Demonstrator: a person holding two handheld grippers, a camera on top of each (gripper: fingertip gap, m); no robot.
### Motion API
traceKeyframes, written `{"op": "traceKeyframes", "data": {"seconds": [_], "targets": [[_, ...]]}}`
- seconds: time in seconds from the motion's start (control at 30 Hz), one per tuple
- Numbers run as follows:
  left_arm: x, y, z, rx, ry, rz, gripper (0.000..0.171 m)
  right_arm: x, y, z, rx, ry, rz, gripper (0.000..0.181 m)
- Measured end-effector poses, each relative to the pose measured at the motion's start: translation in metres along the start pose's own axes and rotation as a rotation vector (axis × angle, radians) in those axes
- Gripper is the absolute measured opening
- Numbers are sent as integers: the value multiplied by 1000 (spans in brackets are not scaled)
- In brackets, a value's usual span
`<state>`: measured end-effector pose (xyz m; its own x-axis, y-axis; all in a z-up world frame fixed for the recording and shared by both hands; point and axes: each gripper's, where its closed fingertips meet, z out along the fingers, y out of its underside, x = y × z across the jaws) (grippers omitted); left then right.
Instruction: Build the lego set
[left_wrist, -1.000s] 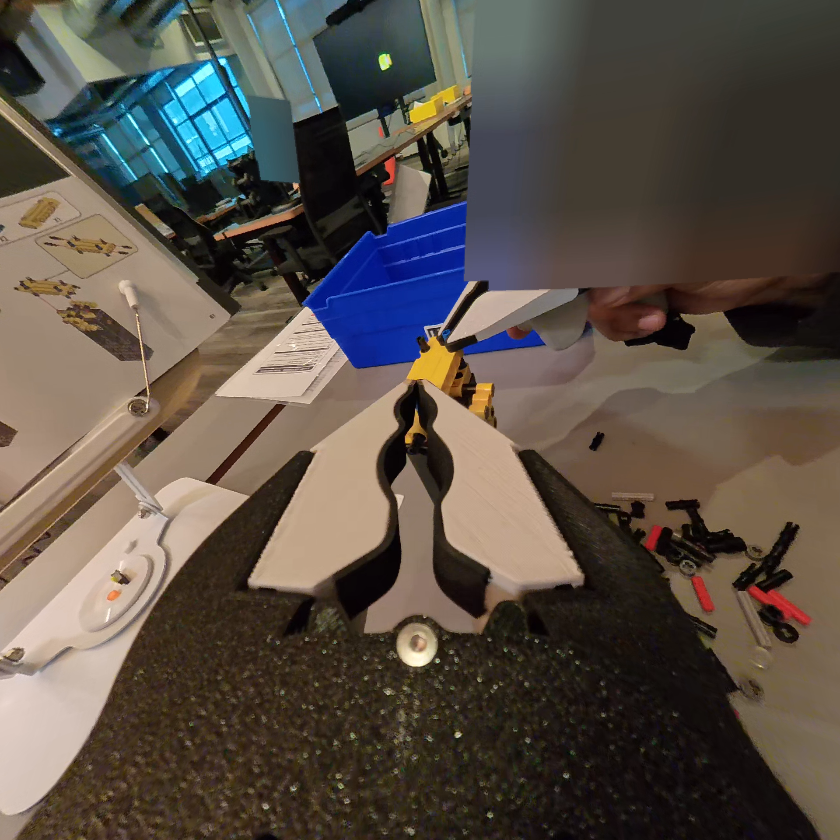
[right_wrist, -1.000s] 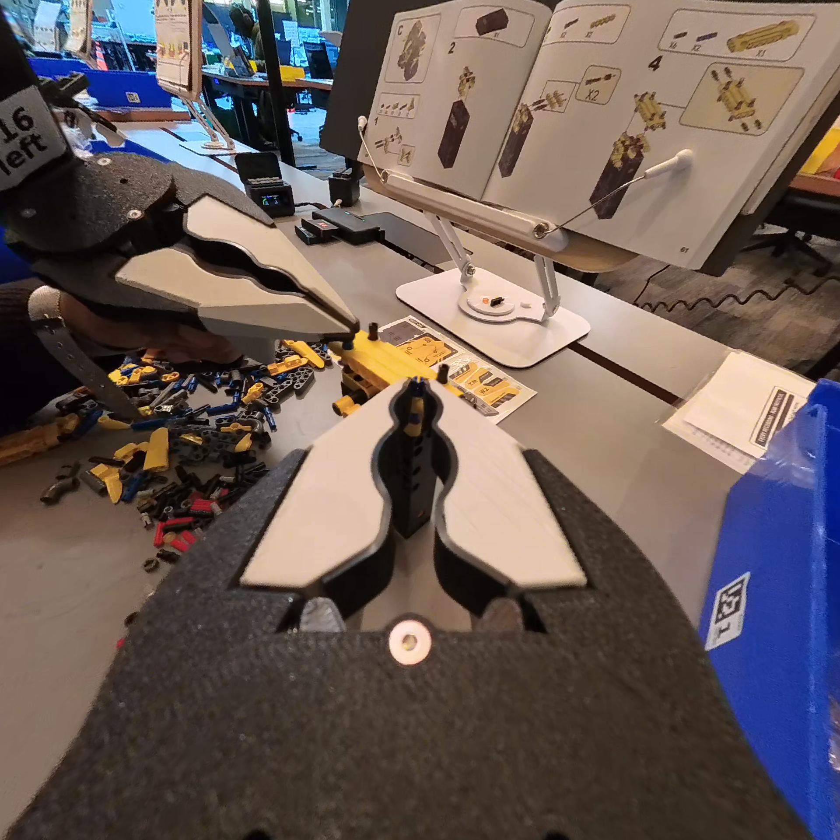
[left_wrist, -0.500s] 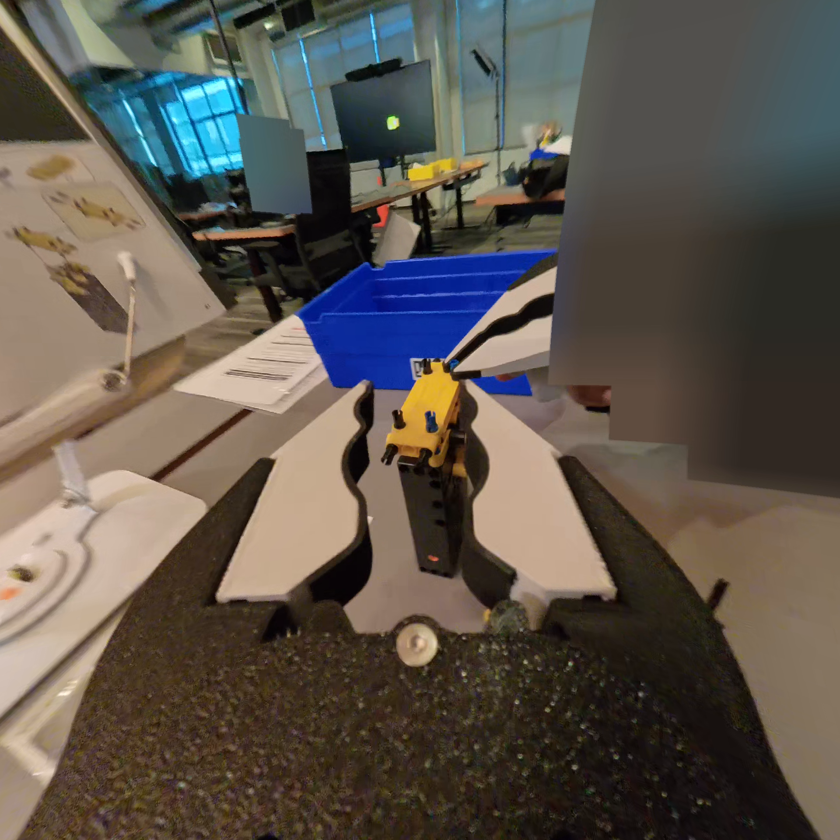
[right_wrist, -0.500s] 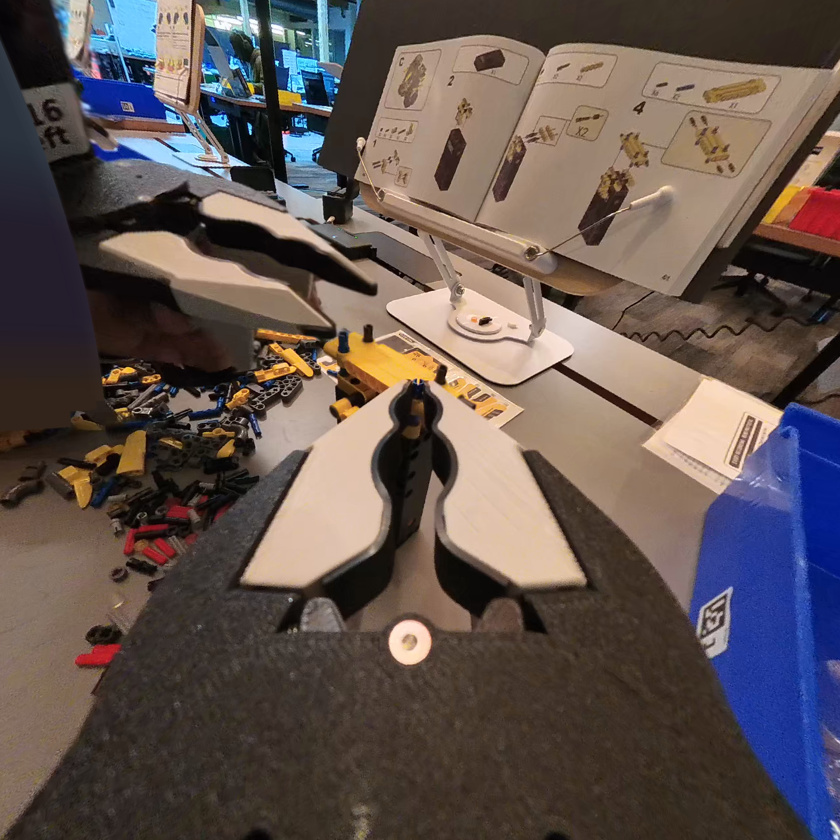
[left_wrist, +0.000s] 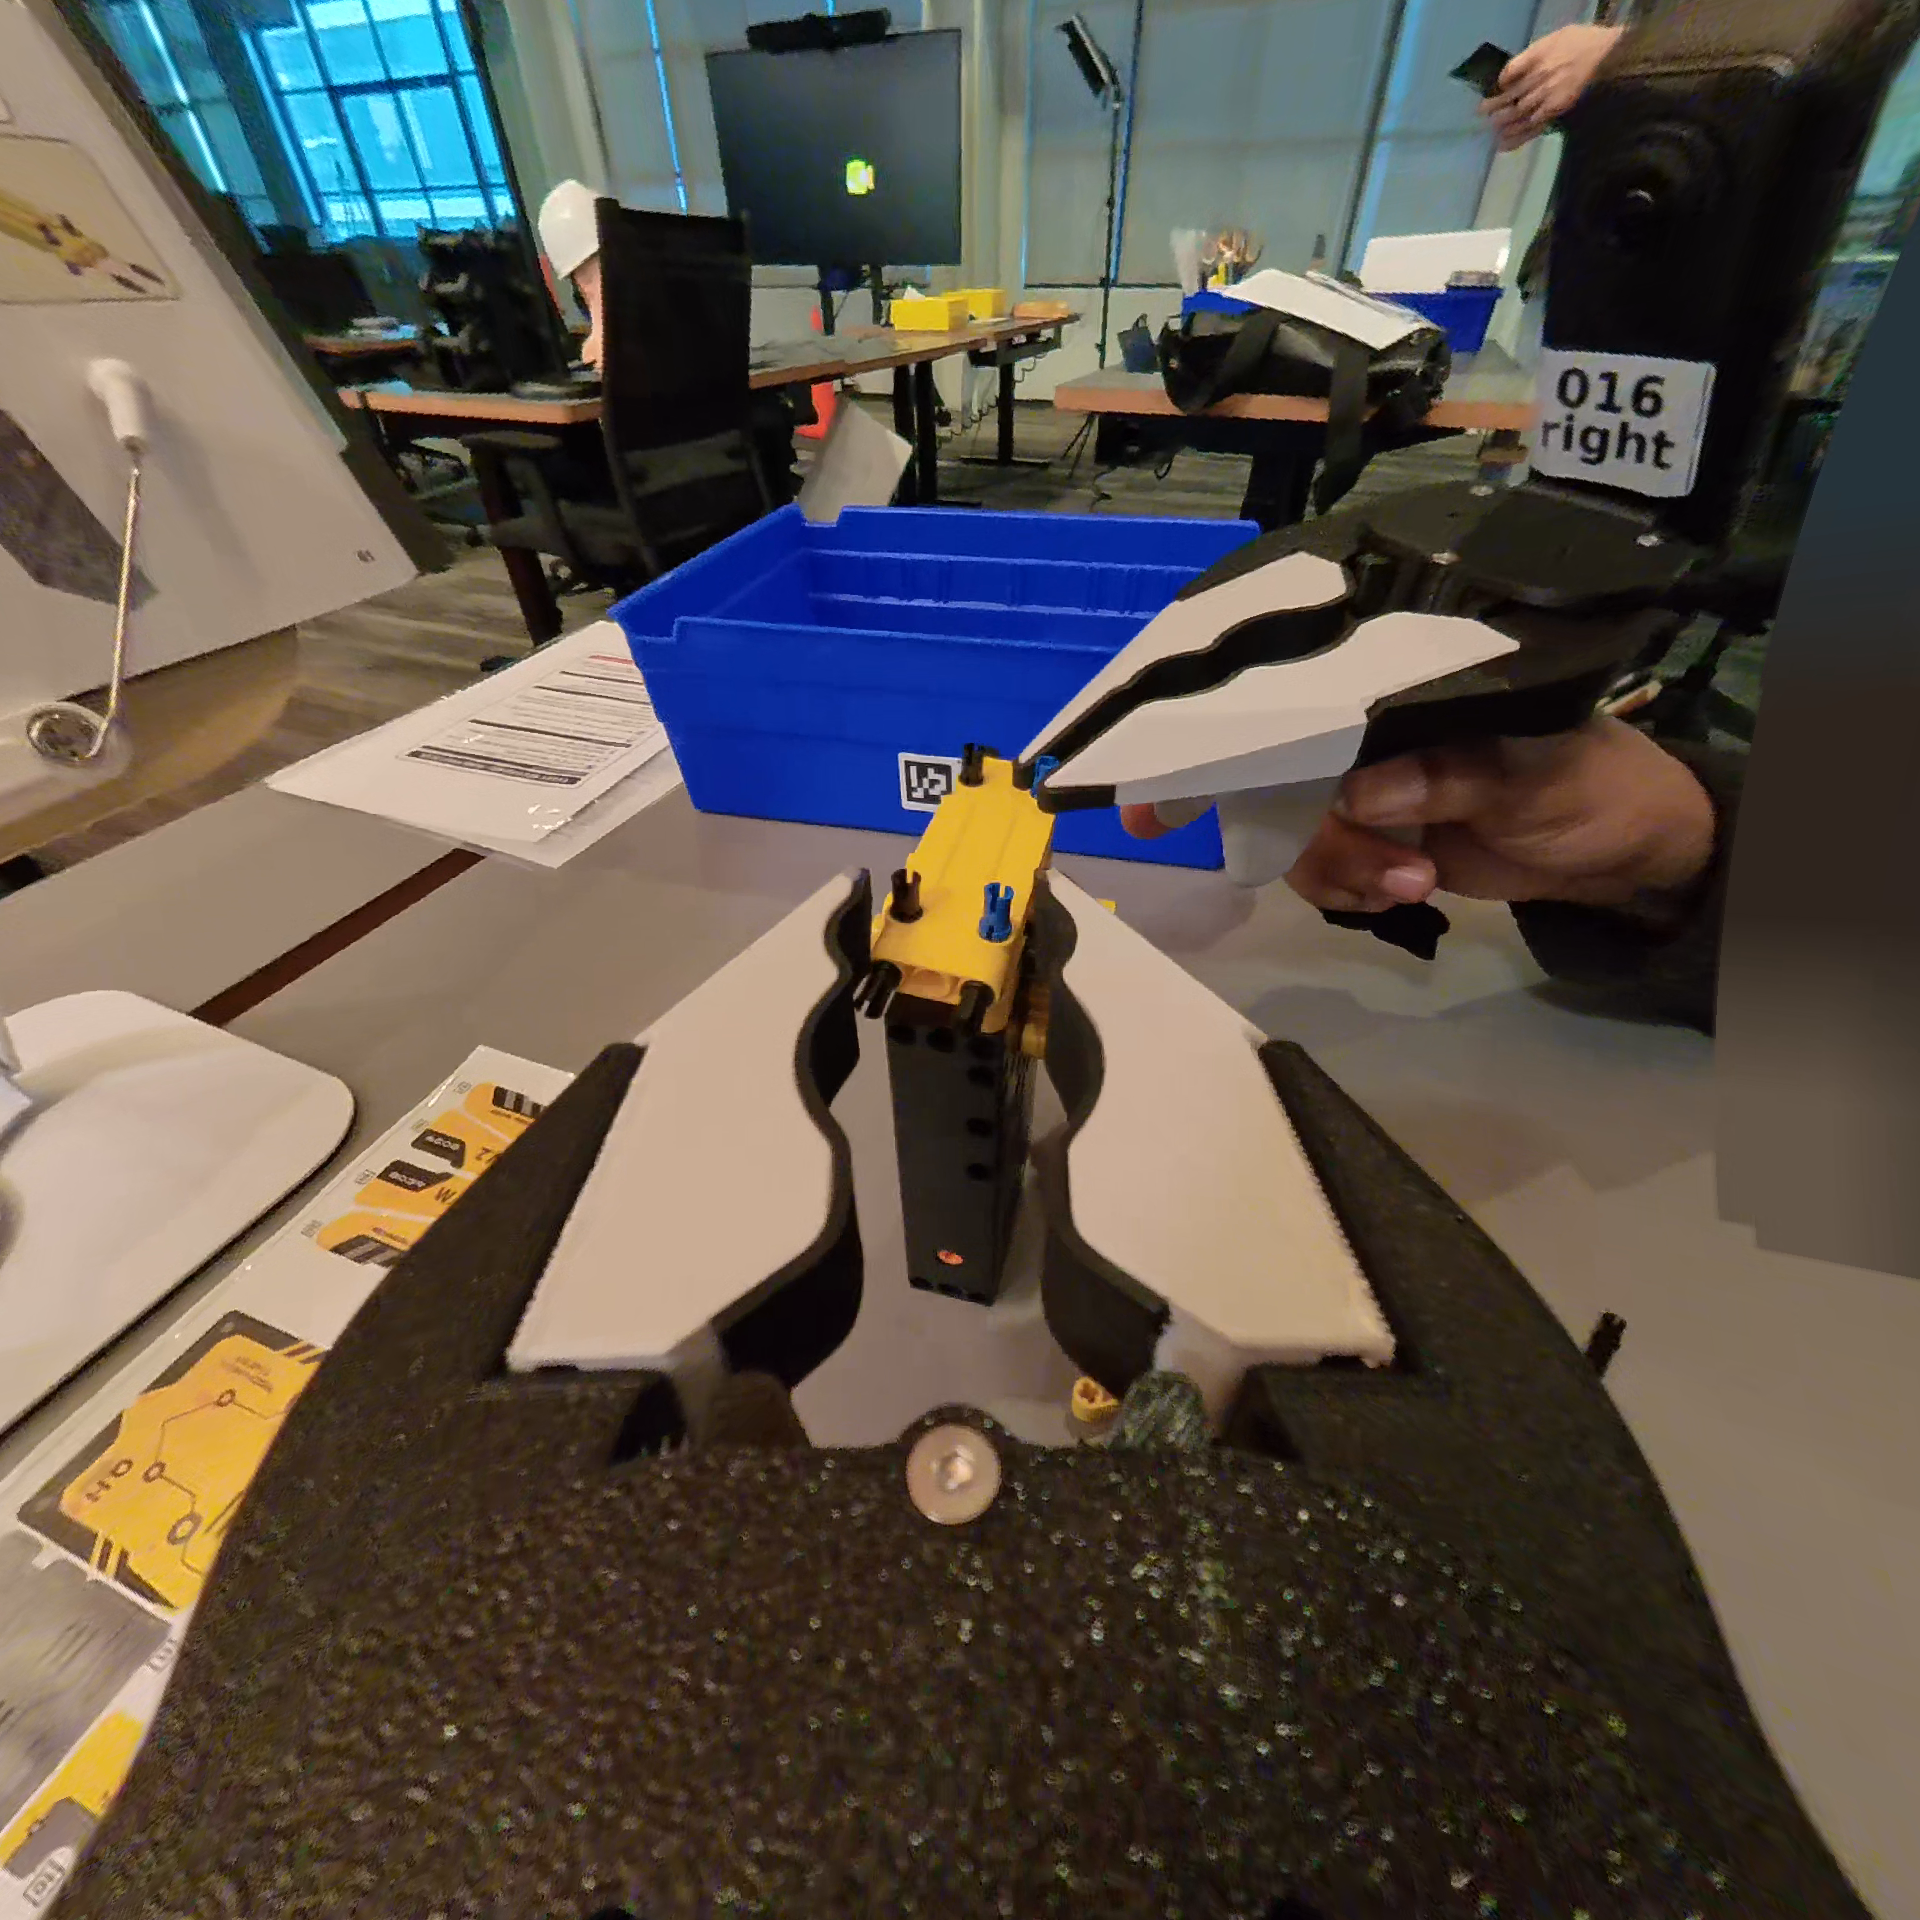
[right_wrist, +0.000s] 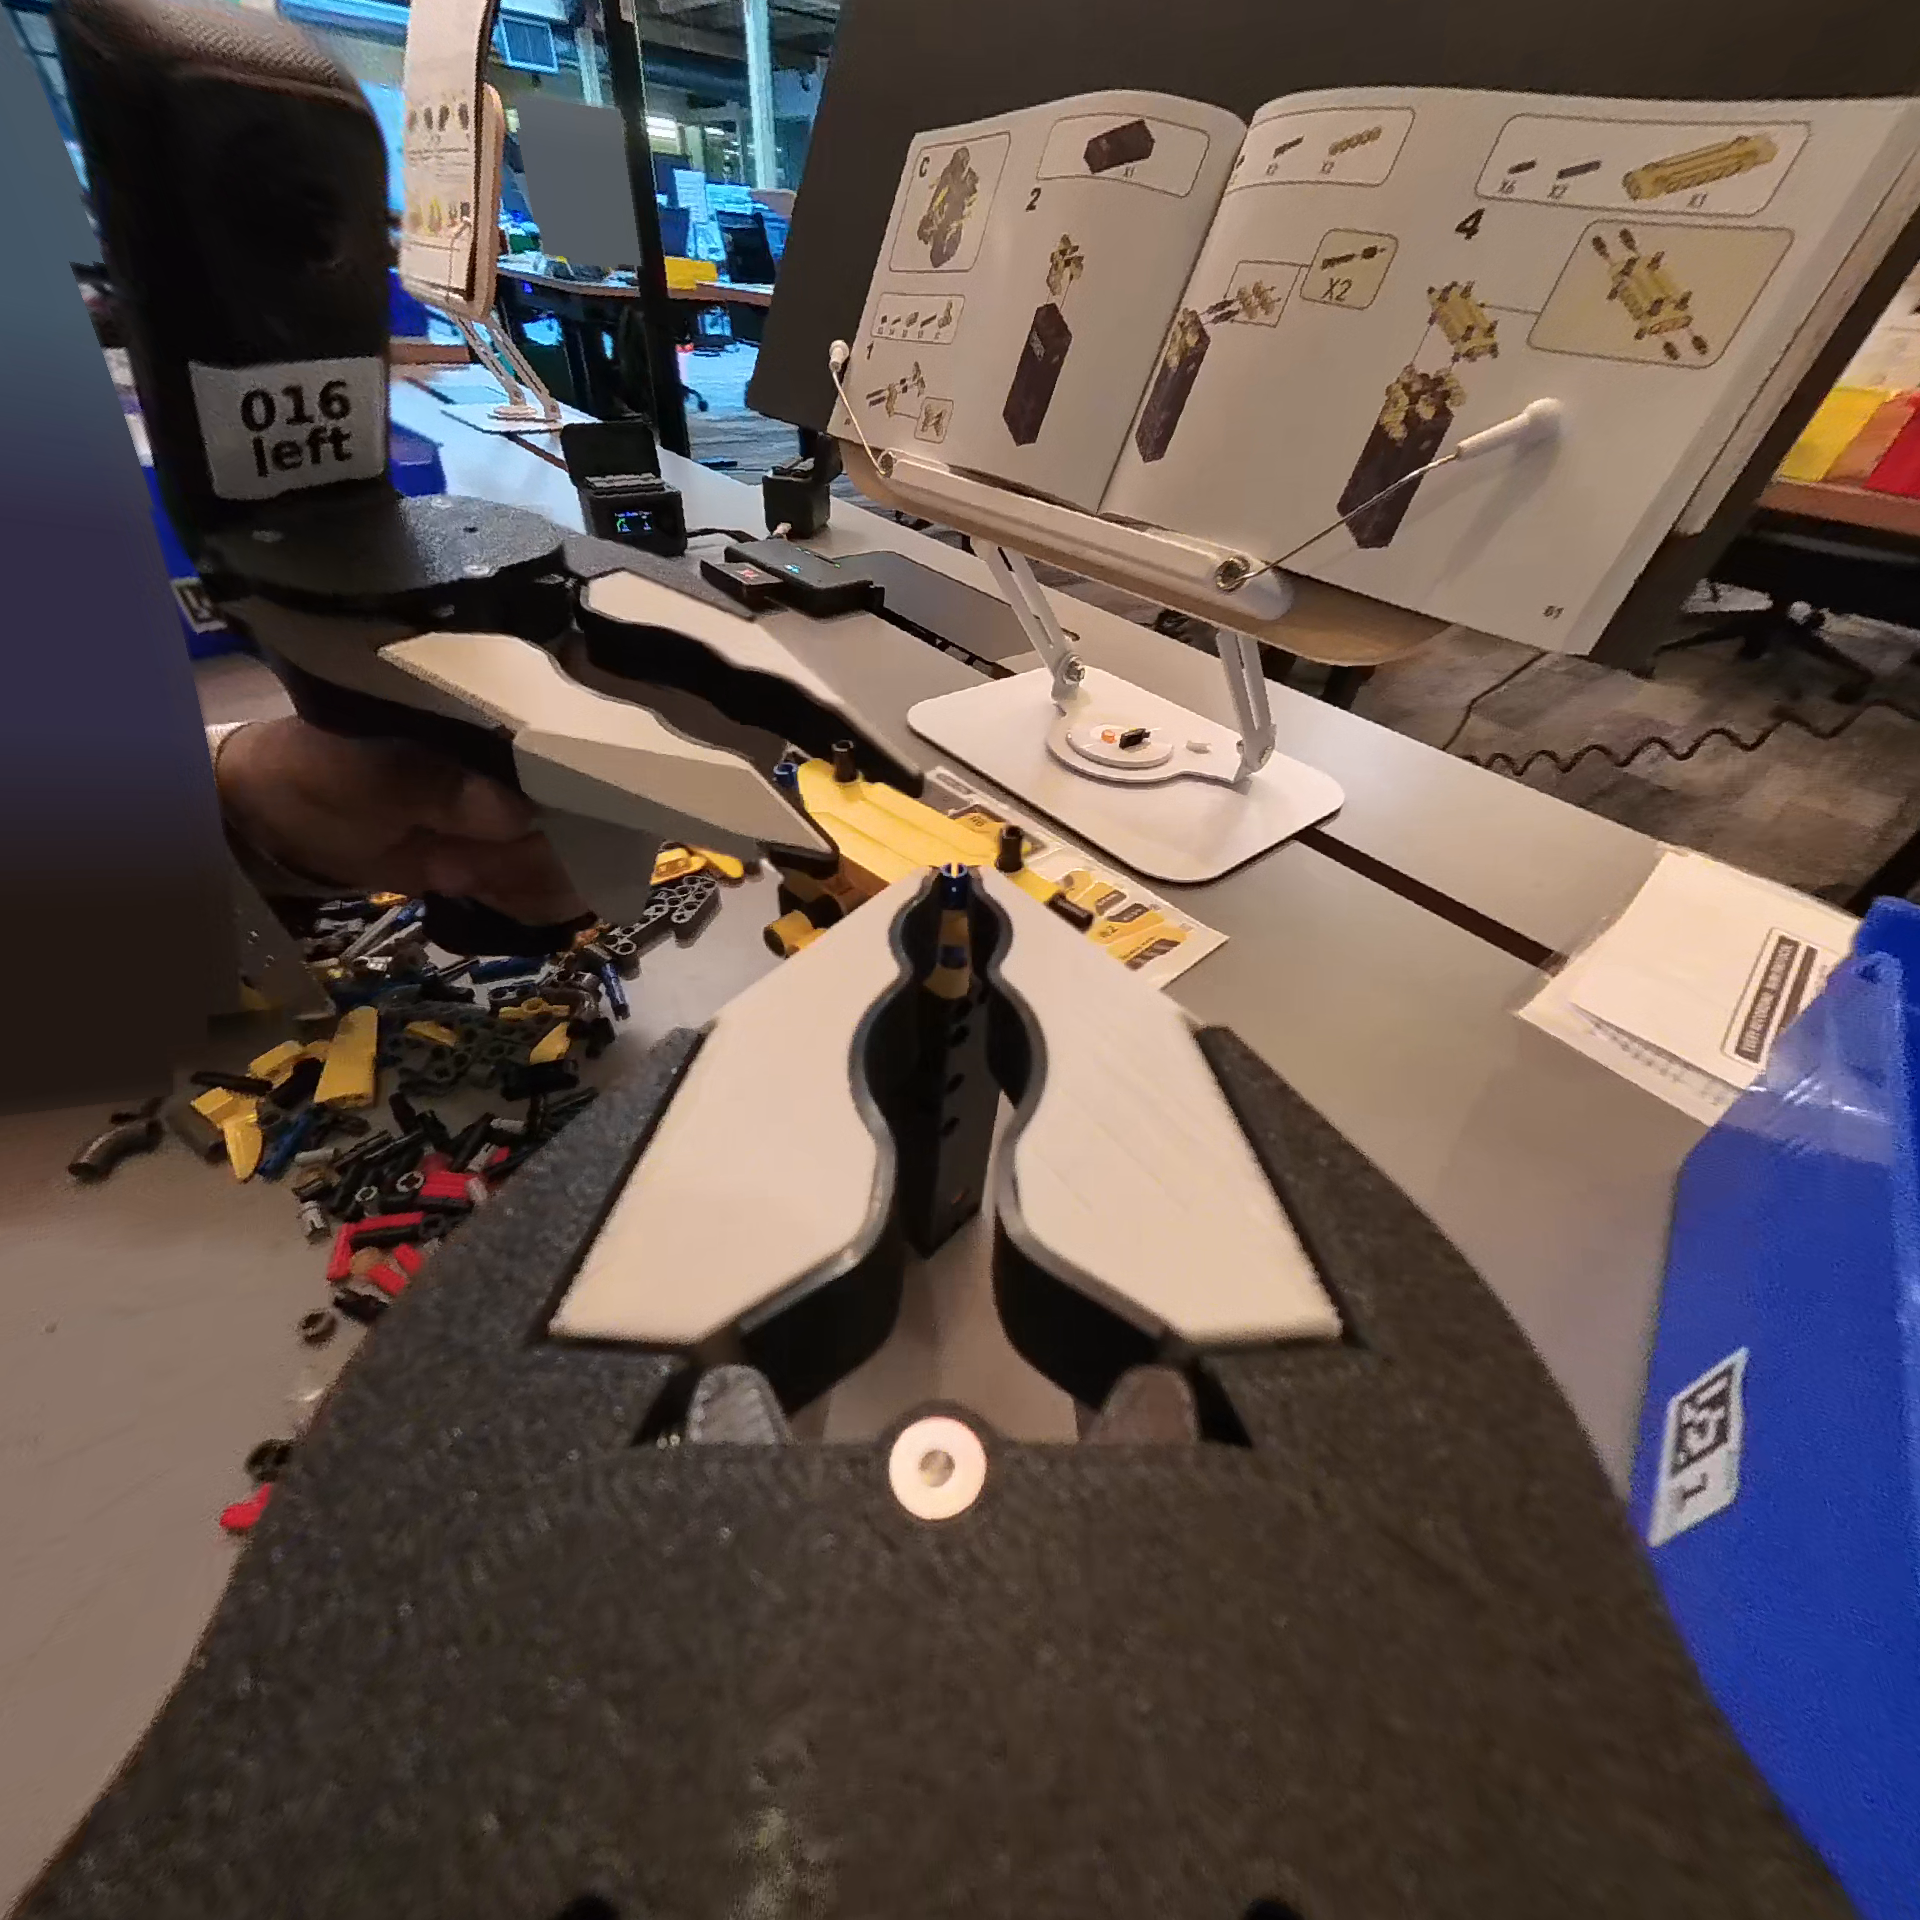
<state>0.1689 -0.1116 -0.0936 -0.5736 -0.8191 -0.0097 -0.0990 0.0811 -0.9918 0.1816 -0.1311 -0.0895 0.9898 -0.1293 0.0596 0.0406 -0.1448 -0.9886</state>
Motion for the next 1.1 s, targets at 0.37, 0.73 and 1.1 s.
{"op": "traceKeyframes", "data": {"seconds": [0.37, 0.73, 1.1], "targets": [[2, 0, 0, 5, -10, 49, 26, 0, 1, 1, 6, -7, 56, 6], [3, 0, 0, -8, -34, 109, 26, 0, 2, 1, 19, 5, 119, 6], [4, 0, 0, -27, -65, 171, 26, 1, 2, 2, 79, -13, 298, 6]]}}
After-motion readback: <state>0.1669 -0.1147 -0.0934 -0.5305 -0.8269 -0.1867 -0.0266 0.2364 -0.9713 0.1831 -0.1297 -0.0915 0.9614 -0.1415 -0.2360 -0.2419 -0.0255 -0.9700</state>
